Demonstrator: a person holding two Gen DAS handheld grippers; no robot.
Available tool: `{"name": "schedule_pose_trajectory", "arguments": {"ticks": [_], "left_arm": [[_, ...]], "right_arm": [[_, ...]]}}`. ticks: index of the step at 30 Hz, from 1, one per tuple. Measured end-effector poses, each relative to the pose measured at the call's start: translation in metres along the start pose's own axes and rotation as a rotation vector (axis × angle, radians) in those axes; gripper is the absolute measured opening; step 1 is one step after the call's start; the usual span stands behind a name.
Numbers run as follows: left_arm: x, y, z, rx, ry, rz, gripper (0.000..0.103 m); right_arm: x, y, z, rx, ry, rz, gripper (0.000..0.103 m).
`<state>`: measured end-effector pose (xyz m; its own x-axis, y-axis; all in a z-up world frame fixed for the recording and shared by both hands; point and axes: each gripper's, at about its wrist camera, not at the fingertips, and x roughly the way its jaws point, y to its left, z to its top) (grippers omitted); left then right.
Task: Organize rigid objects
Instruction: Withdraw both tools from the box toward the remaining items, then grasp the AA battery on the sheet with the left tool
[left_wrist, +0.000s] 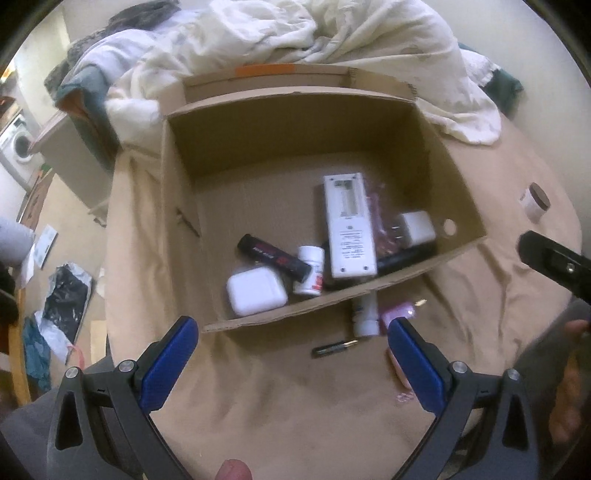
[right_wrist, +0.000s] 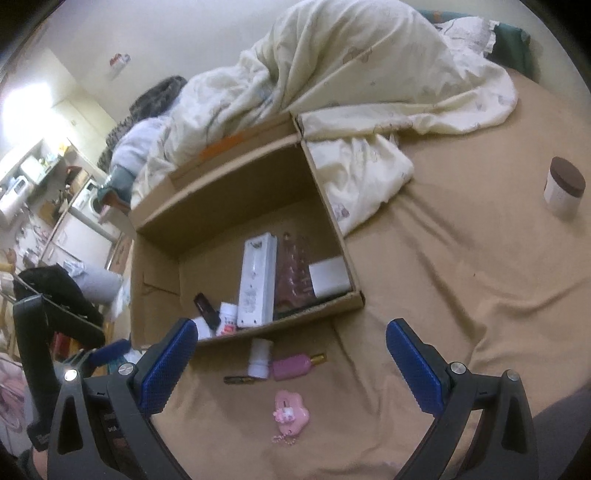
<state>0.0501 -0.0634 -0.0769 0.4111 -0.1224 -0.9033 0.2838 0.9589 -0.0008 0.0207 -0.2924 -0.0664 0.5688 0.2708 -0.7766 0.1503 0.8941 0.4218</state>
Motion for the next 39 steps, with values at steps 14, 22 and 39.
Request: {"name": "schedule_pose_trajectory", "arguments": {"ticks": [14,22,39], "left_arm": [[0.038,-0.008,-0.029,-0.001,0.175,-0.066,0.102],[0.078,-0.041,-0.032,0.036,0.204,0.048,0.098],[0.092,-0.050,-0.035,0.035,0.210,0.075,0.039]], "right_arm": [[0.020,-0.008,-0.003,0.063,0.097,-0.001,0.103],[0.033,-0.005,-0.006,0.059,0.160,0.036,0.103],[0.036,-0.015,-0.006,0.111,0.218,0.145,0.103]]}}
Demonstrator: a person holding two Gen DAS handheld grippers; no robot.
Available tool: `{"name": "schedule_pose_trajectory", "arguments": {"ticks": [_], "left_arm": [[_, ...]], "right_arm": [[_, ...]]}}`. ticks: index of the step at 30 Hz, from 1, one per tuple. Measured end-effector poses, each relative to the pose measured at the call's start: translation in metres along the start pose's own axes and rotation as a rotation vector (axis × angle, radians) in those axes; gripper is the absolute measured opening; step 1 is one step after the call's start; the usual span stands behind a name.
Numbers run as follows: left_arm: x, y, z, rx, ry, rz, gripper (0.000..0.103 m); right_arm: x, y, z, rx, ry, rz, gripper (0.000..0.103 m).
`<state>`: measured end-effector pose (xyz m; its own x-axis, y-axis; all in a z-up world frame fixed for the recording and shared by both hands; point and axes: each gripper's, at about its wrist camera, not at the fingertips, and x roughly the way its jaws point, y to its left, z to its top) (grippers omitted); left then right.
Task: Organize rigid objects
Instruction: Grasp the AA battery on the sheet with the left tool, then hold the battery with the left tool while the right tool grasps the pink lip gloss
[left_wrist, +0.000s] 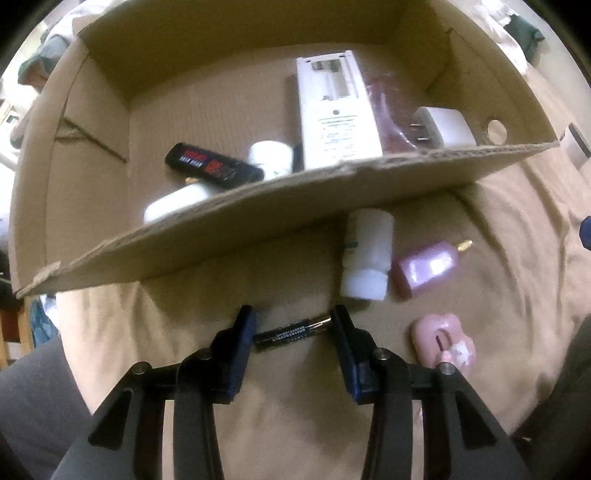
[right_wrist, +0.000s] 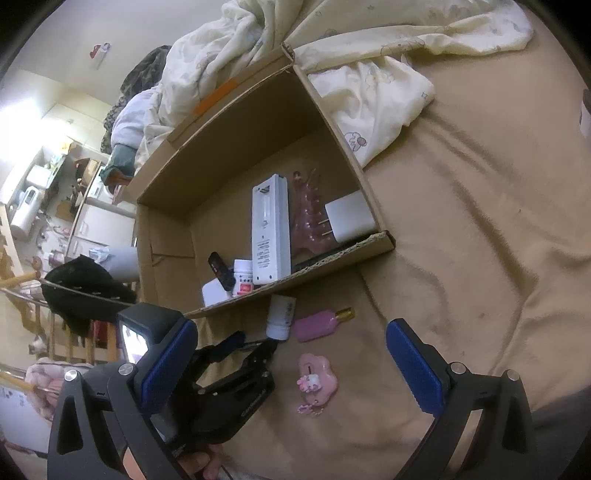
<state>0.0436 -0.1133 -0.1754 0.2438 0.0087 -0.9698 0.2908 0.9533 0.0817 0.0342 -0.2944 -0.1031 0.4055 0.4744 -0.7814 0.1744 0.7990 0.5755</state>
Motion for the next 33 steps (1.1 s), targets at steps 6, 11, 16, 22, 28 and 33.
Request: {"name": "schedule_pose_trajectory", "arguments": {"ticks": [6,11,16,22,28,33], "left_arm": [[-0.032,0.020,-0.011,-0.015,0.005,0.010,0.039],[-0.063,0.036,-0.021,0.010,-0.035,0.036,0.039],[-0.061,0.049,-0.019,0.025,-0.086,0.096,0.039],[-0.051,0.065,-0.014,-0.056,-0.036,-0.018,0.039],[-0.054,0.065,-0.013,-0.074,-0.051,-0.053,0.039],[-0.054,0.070,-0.018,-0.090,-0.056,-0.068,0.039]], "right_arm": [[0.015,0.004,0.000,-0.044,0.069,-0.042,0.103],[0.059,0.024,-0.007,-0.234,0.188,-0.284,0.103],[0.101,0.010,-0.009,-0.232,0.305,-0.412,0.074],[0.116,0.025,-0.011,-0.318,0.283,-0.464,0.075],[0.130,0.036,-0.014,-0.386,0.250,-0.537,0.075],[0.122,0.047,-0.015,-0.446,0.203,-0.542,0.012]]}}
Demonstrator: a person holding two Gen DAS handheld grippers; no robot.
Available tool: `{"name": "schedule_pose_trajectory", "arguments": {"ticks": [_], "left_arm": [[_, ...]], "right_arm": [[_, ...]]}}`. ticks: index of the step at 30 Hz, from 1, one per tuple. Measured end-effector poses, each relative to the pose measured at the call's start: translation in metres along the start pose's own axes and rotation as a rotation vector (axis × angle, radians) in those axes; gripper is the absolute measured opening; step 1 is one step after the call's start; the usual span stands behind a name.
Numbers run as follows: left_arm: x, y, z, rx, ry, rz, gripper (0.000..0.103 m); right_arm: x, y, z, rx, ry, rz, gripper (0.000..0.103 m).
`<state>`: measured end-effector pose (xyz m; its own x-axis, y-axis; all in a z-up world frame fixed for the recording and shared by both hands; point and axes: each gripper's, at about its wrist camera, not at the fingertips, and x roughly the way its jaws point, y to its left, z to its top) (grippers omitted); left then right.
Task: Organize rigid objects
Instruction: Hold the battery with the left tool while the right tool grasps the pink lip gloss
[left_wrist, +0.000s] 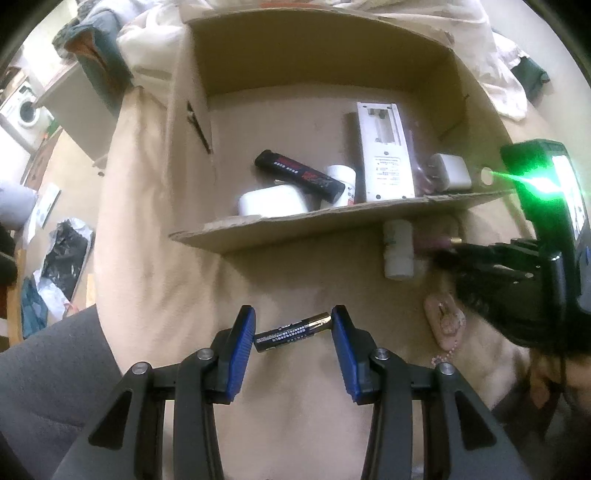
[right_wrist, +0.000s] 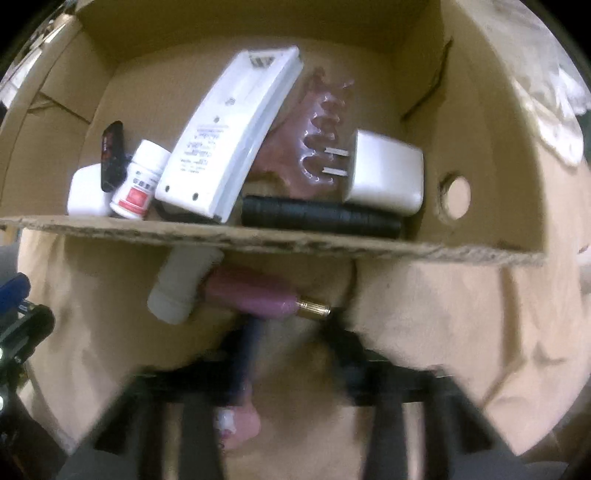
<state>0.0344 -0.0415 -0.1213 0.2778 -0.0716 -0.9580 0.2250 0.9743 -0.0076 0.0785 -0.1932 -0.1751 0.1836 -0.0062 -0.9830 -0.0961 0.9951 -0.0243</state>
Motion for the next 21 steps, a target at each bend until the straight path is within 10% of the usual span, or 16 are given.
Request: {"name": "schedule_pose_trajectory", "arguments": {"ticks": [18,21], "left_arm": [[-0.010,0.014,-0.006,-0.043,-0.011,-0.025,0.039],[-0.008,0.013,-0.006,-0.042,-0.001,-0.028,0.039]], "right_arm": [[-0.030,-0.059,-0.016,0.226,-0.055,0.215,0.002],[-0.025,-0.055,-0.012,0.245,-0.056,0.215,0.015]]}}
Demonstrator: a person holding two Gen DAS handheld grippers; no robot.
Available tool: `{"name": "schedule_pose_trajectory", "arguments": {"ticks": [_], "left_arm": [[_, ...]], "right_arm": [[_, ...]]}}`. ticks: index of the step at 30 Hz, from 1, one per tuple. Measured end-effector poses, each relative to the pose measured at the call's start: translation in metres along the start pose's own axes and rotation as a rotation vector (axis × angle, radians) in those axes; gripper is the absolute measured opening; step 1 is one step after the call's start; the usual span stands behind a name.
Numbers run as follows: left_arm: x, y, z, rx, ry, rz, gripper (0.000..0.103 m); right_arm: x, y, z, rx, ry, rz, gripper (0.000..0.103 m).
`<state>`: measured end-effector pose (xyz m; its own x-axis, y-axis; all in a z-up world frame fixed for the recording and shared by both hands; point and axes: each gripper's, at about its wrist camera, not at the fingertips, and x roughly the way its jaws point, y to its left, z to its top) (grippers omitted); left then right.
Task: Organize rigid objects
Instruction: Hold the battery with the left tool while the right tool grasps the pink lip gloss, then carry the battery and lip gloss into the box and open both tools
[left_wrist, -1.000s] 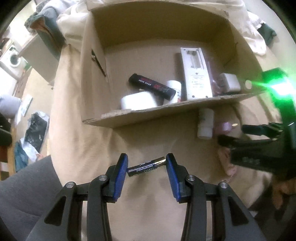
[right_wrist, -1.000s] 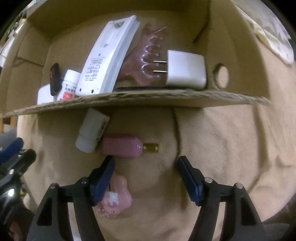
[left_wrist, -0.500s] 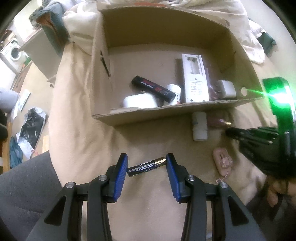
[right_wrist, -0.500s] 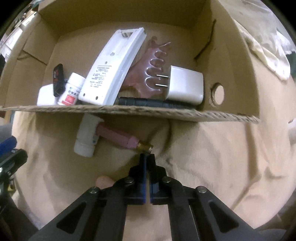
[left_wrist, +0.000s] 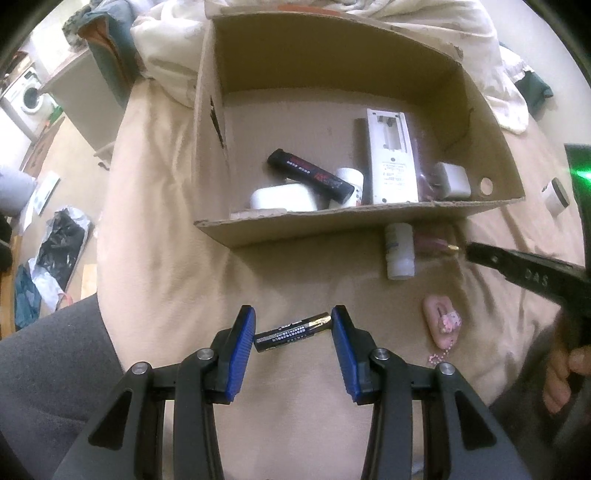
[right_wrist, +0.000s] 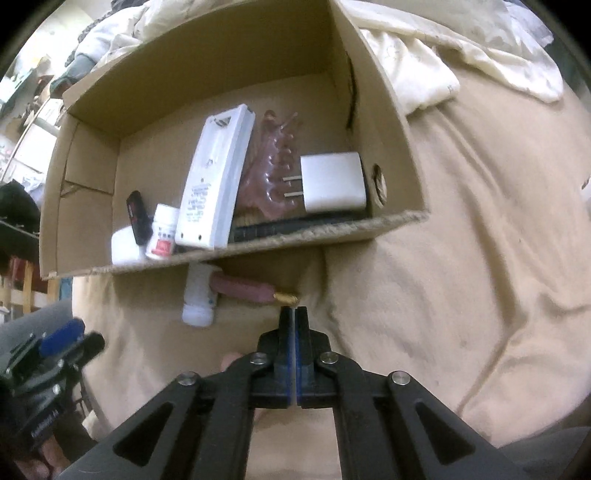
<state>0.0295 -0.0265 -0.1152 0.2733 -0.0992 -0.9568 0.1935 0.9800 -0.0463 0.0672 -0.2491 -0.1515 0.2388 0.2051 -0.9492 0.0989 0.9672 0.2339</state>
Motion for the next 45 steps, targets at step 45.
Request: {"name": "schedule_pose_trajectory", "arguments": {"ticks": [45], "left_arm": [[-0.072,-0.023,0.057,0.092,-0.178,-0.009,0.039]], "right_arm": [[-0.094,0.027,-0.010,-0.109,-0.194,0.127,0.065]]}}
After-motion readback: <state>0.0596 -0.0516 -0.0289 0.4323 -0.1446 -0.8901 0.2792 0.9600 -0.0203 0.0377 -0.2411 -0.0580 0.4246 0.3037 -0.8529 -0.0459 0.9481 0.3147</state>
